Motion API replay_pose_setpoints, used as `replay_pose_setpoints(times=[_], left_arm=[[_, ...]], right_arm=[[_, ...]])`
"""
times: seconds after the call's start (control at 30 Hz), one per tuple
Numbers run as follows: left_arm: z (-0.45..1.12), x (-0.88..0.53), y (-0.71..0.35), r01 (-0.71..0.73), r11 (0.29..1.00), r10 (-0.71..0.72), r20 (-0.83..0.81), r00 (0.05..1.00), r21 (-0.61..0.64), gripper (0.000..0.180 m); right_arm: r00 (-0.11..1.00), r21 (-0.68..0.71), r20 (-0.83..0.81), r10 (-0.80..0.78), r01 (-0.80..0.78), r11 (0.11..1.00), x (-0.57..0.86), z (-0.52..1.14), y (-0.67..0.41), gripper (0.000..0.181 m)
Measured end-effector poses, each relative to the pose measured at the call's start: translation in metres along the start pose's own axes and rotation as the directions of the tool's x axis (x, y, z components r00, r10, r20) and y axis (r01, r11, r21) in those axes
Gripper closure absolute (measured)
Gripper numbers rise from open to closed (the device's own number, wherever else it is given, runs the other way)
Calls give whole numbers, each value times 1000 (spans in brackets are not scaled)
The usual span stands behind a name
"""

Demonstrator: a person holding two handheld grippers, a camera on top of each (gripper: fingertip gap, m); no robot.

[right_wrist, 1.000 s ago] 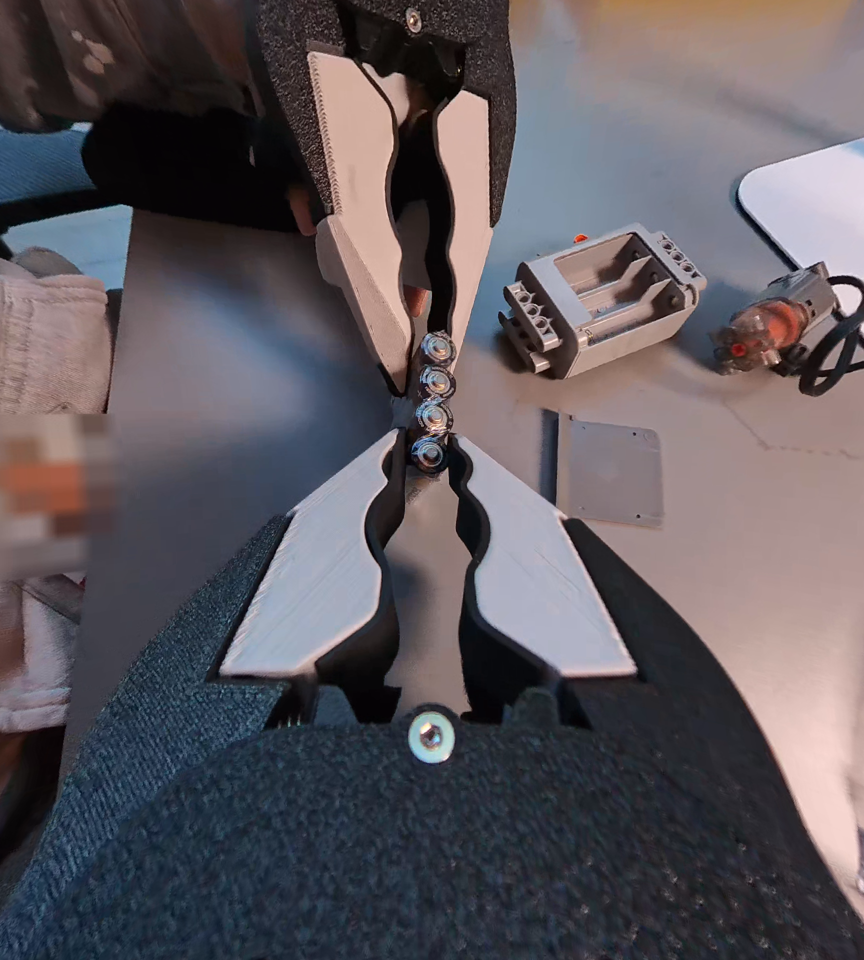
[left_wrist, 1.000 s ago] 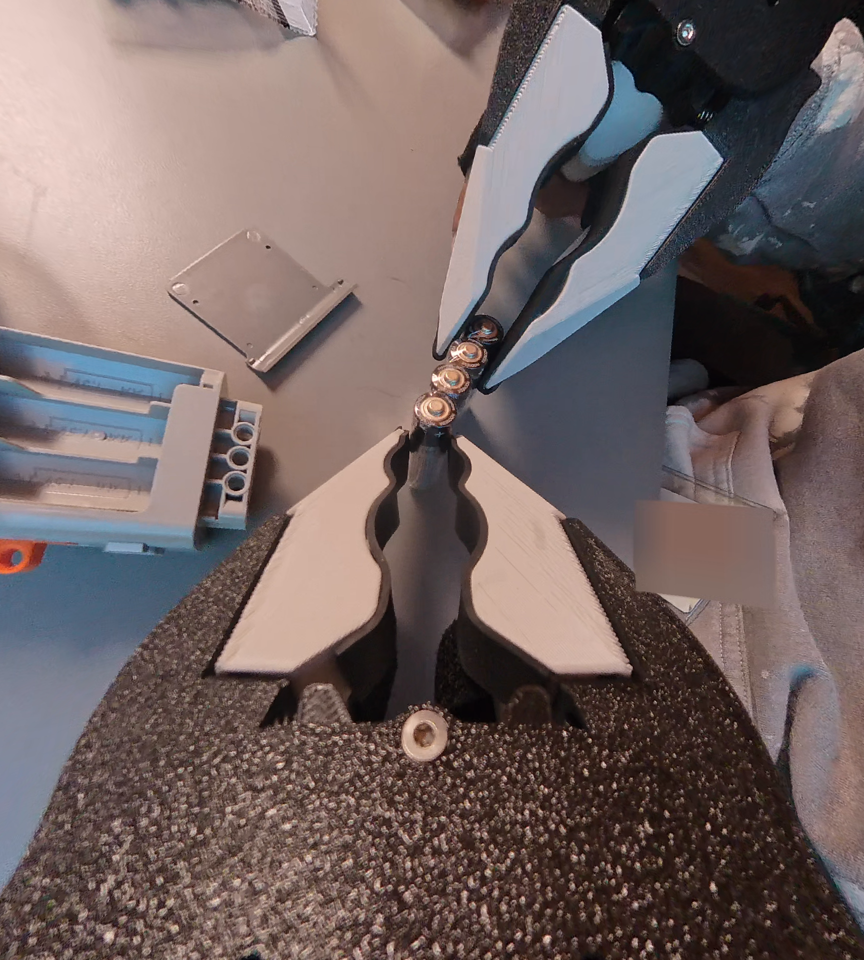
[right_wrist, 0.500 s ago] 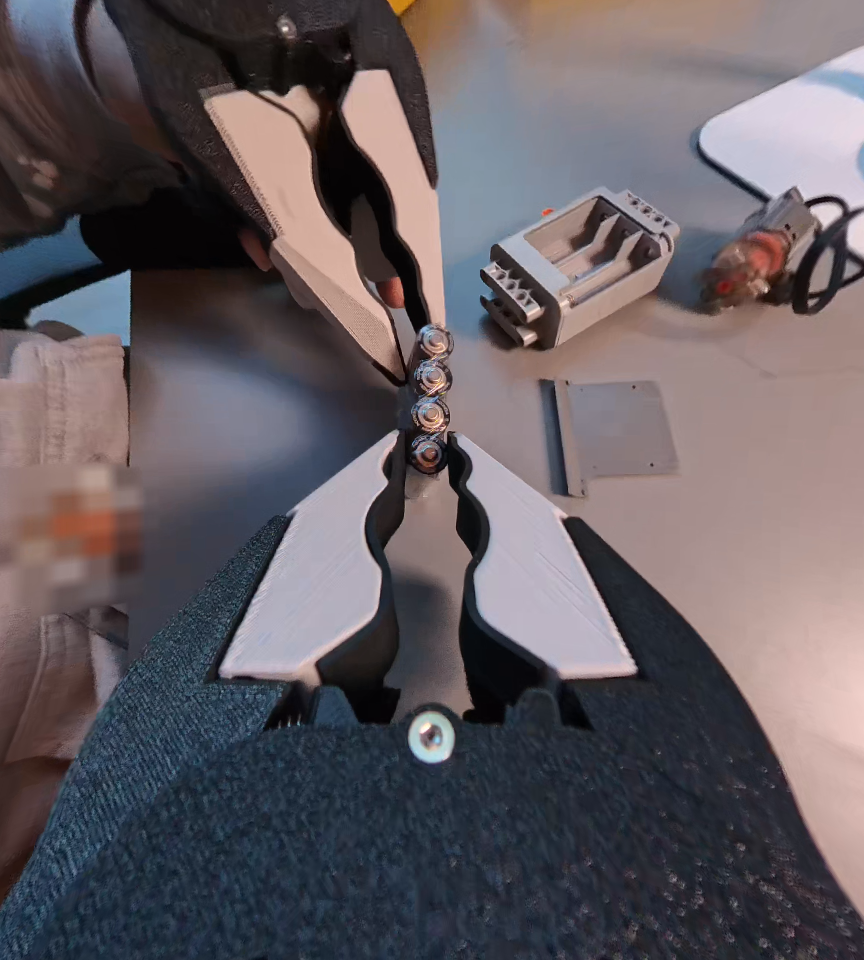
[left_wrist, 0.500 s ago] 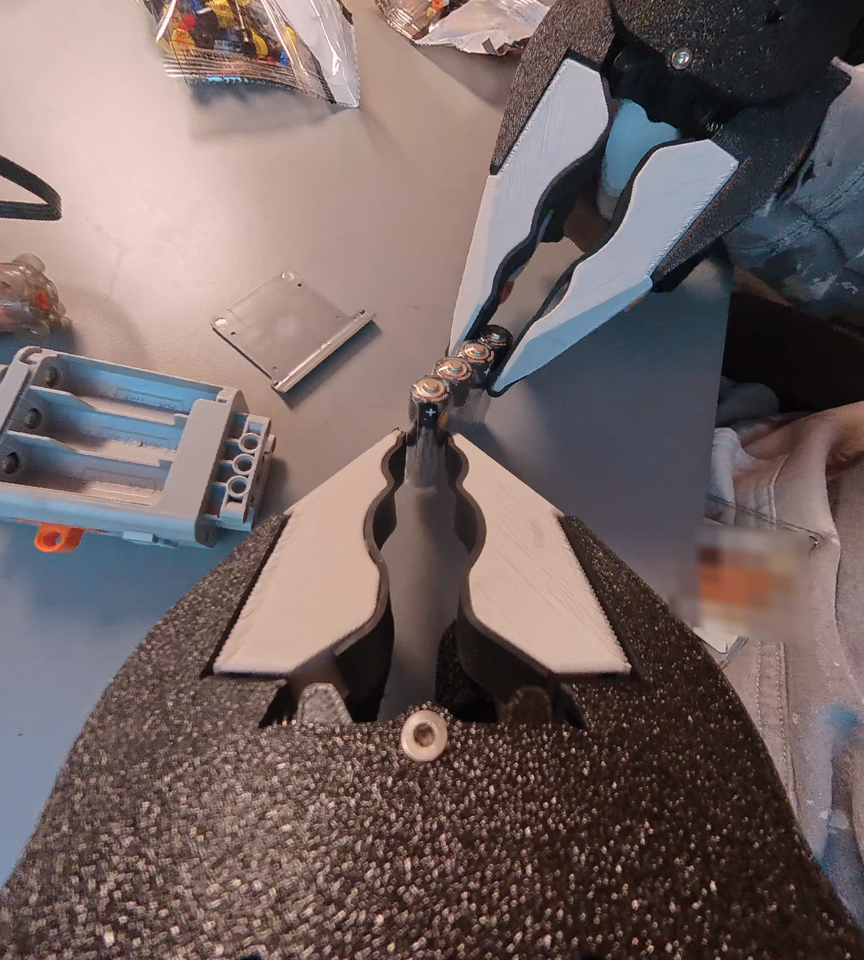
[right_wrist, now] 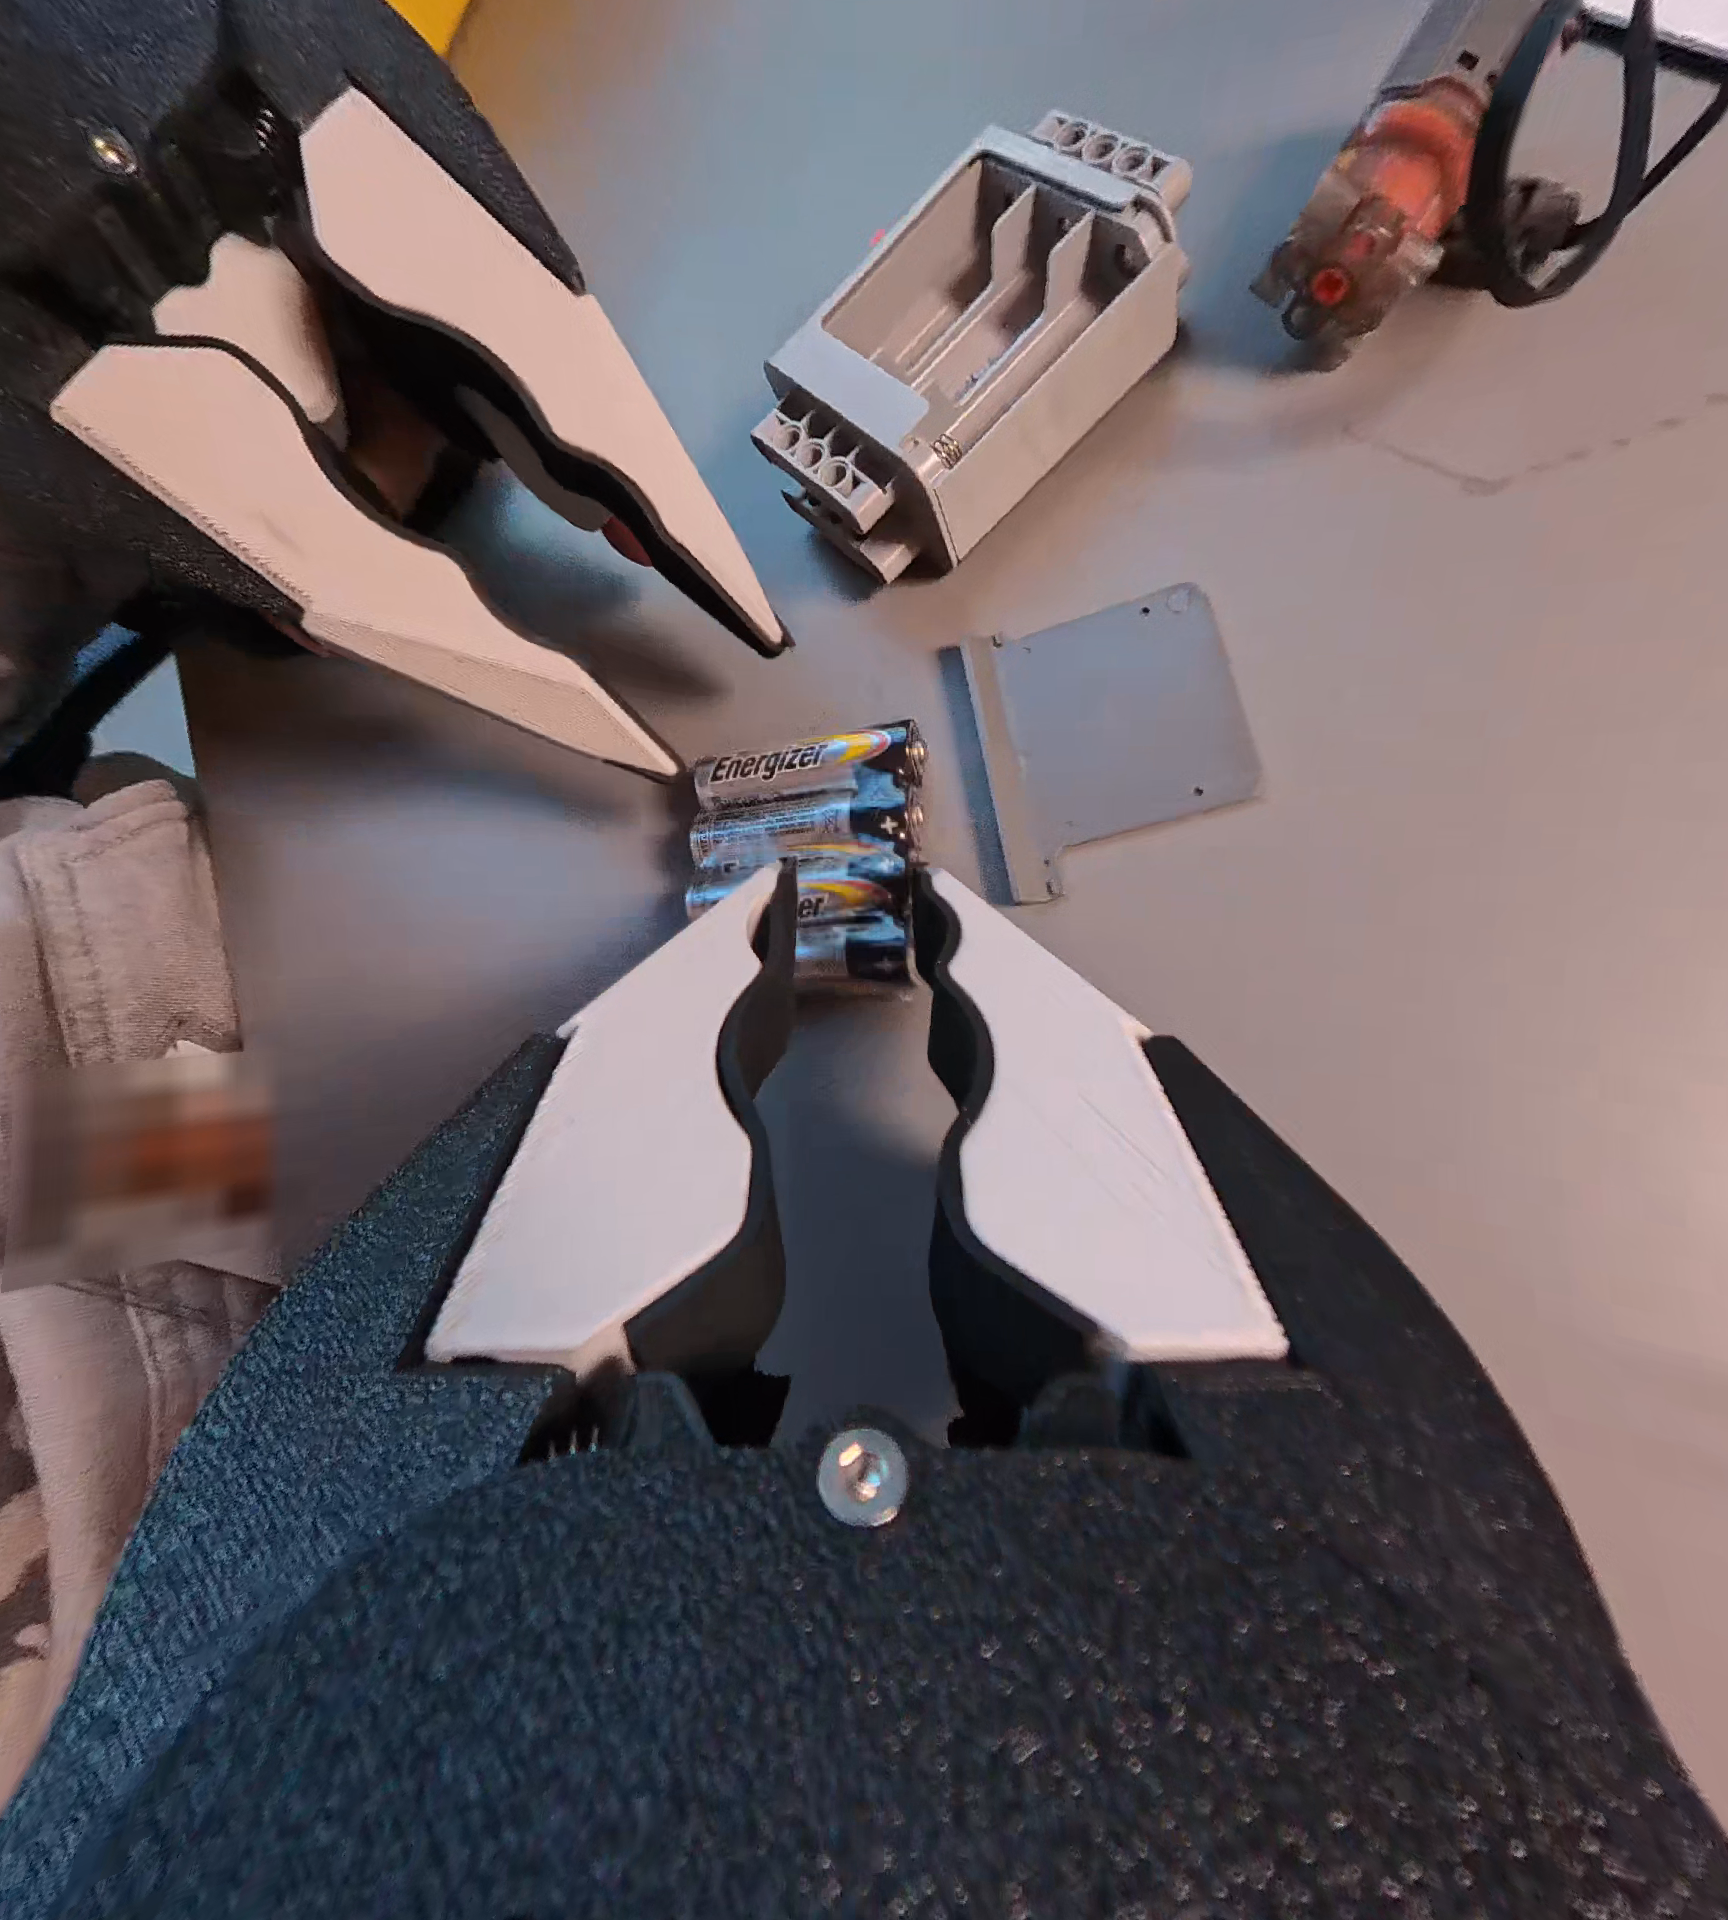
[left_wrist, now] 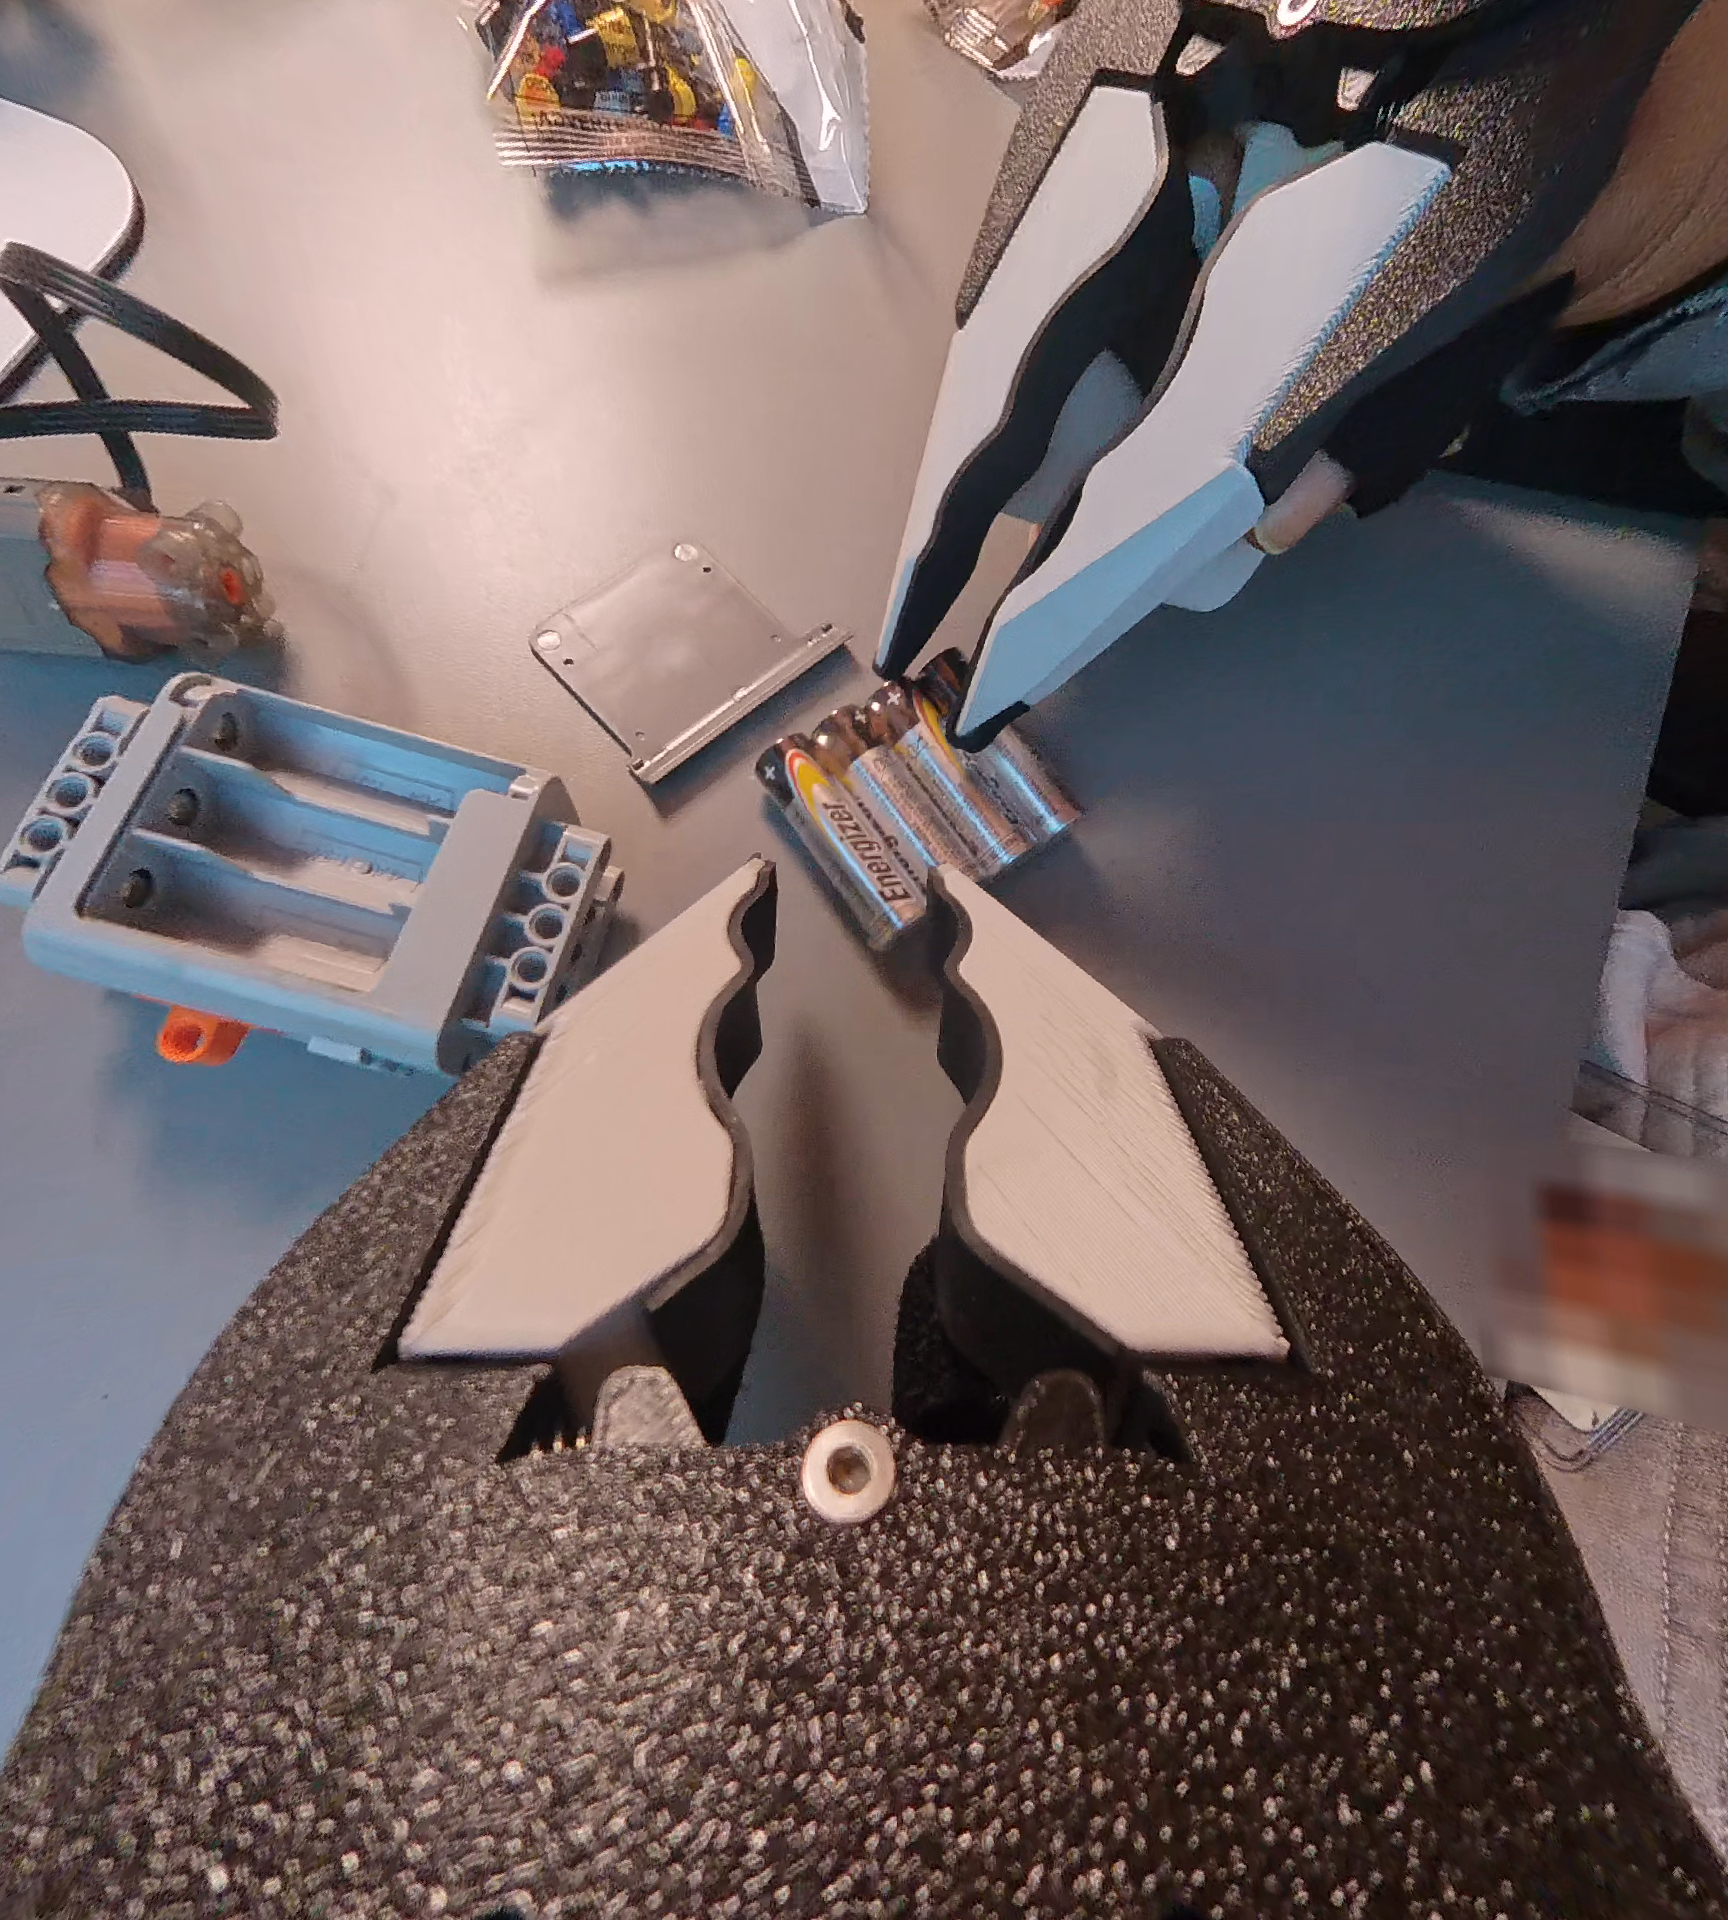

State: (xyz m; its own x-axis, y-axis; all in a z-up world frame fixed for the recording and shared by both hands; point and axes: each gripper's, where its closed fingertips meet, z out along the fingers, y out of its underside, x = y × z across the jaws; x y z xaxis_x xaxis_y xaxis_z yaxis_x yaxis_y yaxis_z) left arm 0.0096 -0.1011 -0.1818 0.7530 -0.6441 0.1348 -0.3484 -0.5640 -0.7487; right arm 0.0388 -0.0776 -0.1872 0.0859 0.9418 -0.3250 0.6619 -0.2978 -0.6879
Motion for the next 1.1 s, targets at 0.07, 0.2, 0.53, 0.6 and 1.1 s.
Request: replay_pose_setpoints(times=[0.07, 0.2, 0.53, 0.6, 1.1], left_arm=[[6, 1, 1, 4, 1000, -4, 0, 1000, -30, 153], [13, 6, 2, 59, 998, -60, -38, 997, -36, 150], [-68, -31, -61, 137, 822, -263, 156, 952, 553, 125], [-80, -46, -62, 79, 791, -304, 277, 911, 607, 122], [-61, 16, -80, 21, 746, -402, 426, 810, 665, 131]], right_arm=[[996, -3, -67, -63, 63, 998, 3, 0, -3, 154], [982, 112, -118, -145, 158, 981, -8, -23, -18, 122], [921, 374, -378, -99, 249, 893, 22, -124, -17, 69], [903, 378, -416, -110, 282, 882, 30, -130, -17, 72], [925, 430, -371, -86, 253, 867, 3, -205, 45, 78]])
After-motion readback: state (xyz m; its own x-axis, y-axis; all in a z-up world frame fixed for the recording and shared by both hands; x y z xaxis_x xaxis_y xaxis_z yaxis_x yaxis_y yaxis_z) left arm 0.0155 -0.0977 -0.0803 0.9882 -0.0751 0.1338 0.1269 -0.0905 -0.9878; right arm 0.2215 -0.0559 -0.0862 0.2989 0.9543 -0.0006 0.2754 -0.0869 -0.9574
